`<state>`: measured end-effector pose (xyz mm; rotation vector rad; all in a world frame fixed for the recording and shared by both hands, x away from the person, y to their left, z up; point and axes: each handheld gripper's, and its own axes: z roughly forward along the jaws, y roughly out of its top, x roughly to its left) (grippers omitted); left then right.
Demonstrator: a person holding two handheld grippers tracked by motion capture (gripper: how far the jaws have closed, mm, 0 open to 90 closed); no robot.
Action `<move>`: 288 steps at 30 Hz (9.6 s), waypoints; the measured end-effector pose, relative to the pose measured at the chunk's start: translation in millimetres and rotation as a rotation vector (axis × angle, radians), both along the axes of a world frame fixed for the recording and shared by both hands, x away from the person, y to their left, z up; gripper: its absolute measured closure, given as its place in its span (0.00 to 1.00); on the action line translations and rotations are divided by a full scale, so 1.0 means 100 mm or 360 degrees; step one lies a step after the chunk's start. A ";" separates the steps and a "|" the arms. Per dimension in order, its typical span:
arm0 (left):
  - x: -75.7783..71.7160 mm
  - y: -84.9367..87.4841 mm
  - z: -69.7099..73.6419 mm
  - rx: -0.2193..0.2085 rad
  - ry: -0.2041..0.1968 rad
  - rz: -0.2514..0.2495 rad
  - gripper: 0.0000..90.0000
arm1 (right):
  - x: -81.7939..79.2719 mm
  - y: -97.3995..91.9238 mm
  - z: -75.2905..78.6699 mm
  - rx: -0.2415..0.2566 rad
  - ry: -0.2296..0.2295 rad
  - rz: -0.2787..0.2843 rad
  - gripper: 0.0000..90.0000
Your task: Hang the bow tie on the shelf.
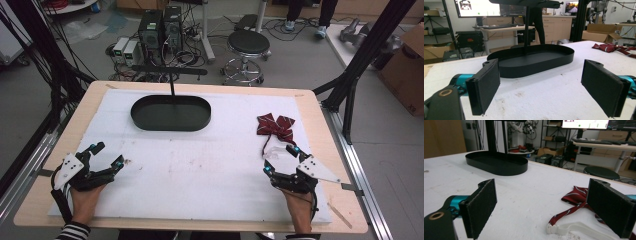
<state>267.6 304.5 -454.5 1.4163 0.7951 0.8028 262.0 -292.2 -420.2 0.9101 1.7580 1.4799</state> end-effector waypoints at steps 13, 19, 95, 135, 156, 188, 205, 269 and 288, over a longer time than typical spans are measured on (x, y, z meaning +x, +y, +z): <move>0.00 0.00 0.00 0.0004 -0.0002 0.0001 0.18 | 0.28 -0.18 0.56 -0.0289 0.0152 0.0138 0.10; 0.00 0.00 0.00 0.0003 -0.0002 0.0004 0.18 | 0.52 -0.22 0.63 -0.0453 0.0327 0.0187 0.10; 0.00 0.00 0.00 0.0008 0.0000 0.0012 0.18 | 1.31 -0.34 0.11 -0.1290 0.0998 0.0388 0.67; 0.00 0.00 0.00 0.0000 -0.0002 0.0012 0.18 | 1.23 -0.31 0.32 -0.0909 0.0779 0.0372 0.97; 0.00 0.00 0.00 -0.0002 -0.0001 0.0012 0.18 | 1.19 0.00 0.85 -0.0033 0.0357 0.0367 0.97; 0.00 0.00 0.00 -0.0011 0.0001 0.0010 0.18 | 1.57 1.24 1.41 0.0114 0.0193 0.0437 0.97; 0.00 0.01 0.00 -0.0026 0.0002 0.0000 0.18 | 1.92 1.75 1.48 0.0115 0.0192 0.0425 0.97; 0.01 0.02 0.00 -0.0033 0.0012 -0.0008 0.18 | 2.55 2.11 1.26 -0.0409 0.0341 0.0175 0.86; -0.01 0.02 -0.01 -0.0033 -0.0011 0.0005 0.18 | 2.07 1.80 1.28 -0.0189 0.0254 0.0294 0.00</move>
